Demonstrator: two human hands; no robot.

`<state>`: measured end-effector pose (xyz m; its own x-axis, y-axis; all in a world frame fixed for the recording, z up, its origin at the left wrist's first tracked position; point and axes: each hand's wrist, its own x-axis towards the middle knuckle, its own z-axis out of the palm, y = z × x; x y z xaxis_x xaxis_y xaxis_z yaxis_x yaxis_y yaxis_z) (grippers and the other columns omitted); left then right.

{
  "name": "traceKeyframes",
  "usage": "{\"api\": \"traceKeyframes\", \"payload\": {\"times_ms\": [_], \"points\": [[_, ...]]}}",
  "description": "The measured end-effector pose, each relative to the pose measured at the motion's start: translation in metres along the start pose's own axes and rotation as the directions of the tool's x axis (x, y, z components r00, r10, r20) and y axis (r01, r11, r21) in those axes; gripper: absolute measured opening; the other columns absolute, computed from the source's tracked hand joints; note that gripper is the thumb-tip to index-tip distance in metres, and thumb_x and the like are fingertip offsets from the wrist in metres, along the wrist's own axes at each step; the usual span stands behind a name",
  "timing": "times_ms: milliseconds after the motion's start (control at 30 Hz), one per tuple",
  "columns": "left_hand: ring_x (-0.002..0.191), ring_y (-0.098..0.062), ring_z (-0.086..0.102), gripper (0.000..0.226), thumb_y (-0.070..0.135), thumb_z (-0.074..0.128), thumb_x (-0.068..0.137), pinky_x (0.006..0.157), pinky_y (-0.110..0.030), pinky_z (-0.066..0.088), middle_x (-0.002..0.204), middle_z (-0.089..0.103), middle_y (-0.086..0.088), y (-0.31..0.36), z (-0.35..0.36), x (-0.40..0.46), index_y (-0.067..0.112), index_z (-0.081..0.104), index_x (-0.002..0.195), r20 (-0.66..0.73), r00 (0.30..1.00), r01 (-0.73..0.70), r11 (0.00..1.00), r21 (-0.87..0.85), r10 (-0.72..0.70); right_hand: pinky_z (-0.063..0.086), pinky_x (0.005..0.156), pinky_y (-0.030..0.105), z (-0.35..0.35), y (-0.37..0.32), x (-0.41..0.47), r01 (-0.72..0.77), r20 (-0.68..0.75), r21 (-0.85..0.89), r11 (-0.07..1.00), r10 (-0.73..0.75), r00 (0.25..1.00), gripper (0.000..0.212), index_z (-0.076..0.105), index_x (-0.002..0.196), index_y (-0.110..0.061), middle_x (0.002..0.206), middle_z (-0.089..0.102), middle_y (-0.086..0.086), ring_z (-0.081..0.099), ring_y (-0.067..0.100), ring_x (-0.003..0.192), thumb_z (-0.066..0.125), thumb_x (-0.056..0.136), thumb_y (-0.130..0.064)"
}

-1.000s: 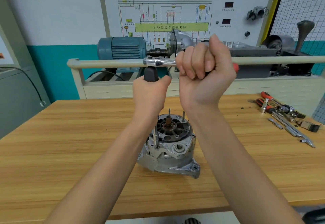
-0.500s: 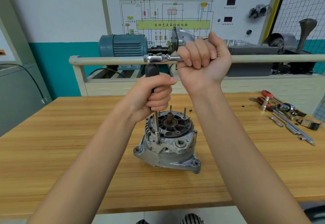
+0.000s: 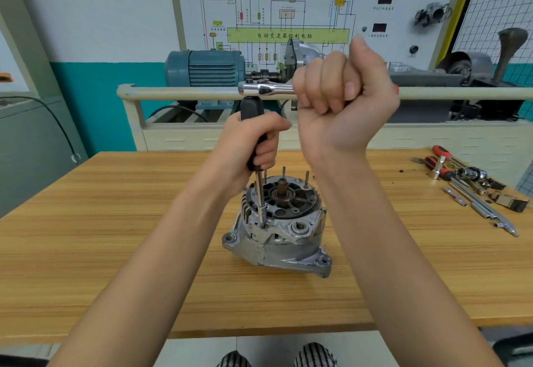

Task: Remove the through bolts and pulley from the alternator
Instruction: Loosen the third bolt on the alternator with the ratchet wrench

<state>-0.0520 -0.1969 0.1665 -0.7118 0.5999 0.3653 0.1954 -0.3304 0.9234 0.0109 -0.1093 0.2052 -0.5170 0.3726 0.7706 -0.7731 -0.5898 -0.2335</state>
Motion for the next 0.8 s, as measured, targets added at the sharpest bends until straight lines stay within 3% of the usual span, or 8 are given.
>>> {"api": "traceKeyframes", "payload": {"times_ms": [100,167,267,367,467,567,667,800], "points": [[0.031,-0.006,0.024,0.033,0.012,0.057,0.076,0.036,-0.018,0.02,0.038,0.031,0.007,0.007,-0.013,0.001,0.019,0.041,0.047,0.307,0.949,0.101,0.991,-0.092,-0.068,0.019,0.04,0.021,-0.01,-0.005,0.011,-0.189,-0.089,0.26,0.947,0.219,0.972,0.048,0.033,0.034,-0.016,0.03,0.023,-0.004,0.013,0.012,0.032,0.042,0.081,-0.012],[0.028,-0.004,0.023,0.037,0.012,0.057,0.077,0.034,-0.015,0.017,0.035,0.03,0.008,0.009,-0.011,0.002,0.019,0.041,0.044,0.371,0.926,0.111,0.99,-0.086,-0.071,0.018,0.038,0.02,-0.014,-0.006,0.016,-0.216,-0.122,0.38,0.899,0.28,0.952,0.048,0.032,0.034,-0.016,0.03,0.023,-0.004,0.019,0.011,0.027,0.042,0.081,-0.013],[0.028,-0.005,0.016,0.049,0.009,0.053,0.084,0.035,-0.014,0.014,0.034,0.023,0.008,0.007,-0.002,0.002,0.021,0.033,0.041,0.205,0.975,0.092,0.995,-0.033,-0.083,0.017,0.038,0.02,-0.014,-0.007,0.015,-0.166,-0.185,0.387,0.907,0.253,0.95,0.049,0.032,0.035,-0.016,0.031,0.022,-0.004,0.02,0.011,0.027,0.041,0.083,-0.013],[0.031,-0.008,0.015,0.05,0.004,0.05,0.088,0.035,-0.014,0.016,0.037,0.022,0.007,0.004,0.009,0.003,0.021,0.029,0.047,-0.06,0.997,0.041,0.999,0.0,-0.041,0.018,0.041,0.022,-0.009,-0.005,0.007,-0.095,-0.172,0.212,0.973,0.133,0.976,0.057,0.032,0.035,-0.018,0.033,0.022,-0.005,0.015,0.011,0.032,0.034,0.092,-0.01],[0.036,-0.011,0.018,0.04,0.001,0.054,0.083,0.037,-0.017,0.019,0.043,0.025,0.005,-0.001,0.019,0.005,0.019,0.031,0.055,-0.369,0.929,0.005,0.998,0.057,0.017,0.019,0.045,0.026,0.004,0.006,-0.006,0.071,-0.032,-0.039,0.997,-0.072,0.997,0.055,0.034,0.039,-0.019,0.034,0.026,-0.006,0.017,0.01,0.035,0.035,0.092,-0.004],[0.043,-0.013,0.021,0.04,0.002,0.057,0.081,0.038,-0.018,0.02,0.05,0.025,0.002,-0.003,0.024,0.007,0.019,0.031,0.056,-0.487,0.868,-0.035,0.992,0.123,0.091,0.021,0.047,0.026,0.015,0.016,-0.015,0.253,0.044,-0.195,0.947,-0.25,0.967,0.037,0.04,0.055,-0.022,0.036,0.031,-0.006,0.023,0.009,0.035,0.038,0.085,0.0],[0.039,-0.011,0.02,0.041,0.0,0.057,0.081,0.038,-0.017,0.02,0.046,0.026,0.005,-0.003,0.018,0.005,0.019,0.03,0.057,-0.39,0.918,-0.022,0.993,0.116,0.066,0.018,0.045,0.026,0.012,0.012,-0.011,0.213,0.041,-0.153,0.965,-0.209,0.977,0.04,0.039,0.05,-0.021,0.034,0.029,-0.005,0.022,0.009,0.034,0.038,0.084,-0.001],[0.035,-0.011,0.021,0.039,0.006,0.06,0.079,0.039,-0.019,0.023,0.04,0.028,0.006,0.005,-0.001,0.0,0.018,0.037,0.05,0.036,0.999,-0.015,0.999,0.032,0.014,0.018,0.04,0.022,-0.002,-0.006,0.006,-0.09,-0.106,0.103,0.991,0.101,0.989,0.058,0.032,0.034,-0.017,0.032,0.023,-0.005,0.014,0.011,0.032,0.034,0.092,-0.009]]}}
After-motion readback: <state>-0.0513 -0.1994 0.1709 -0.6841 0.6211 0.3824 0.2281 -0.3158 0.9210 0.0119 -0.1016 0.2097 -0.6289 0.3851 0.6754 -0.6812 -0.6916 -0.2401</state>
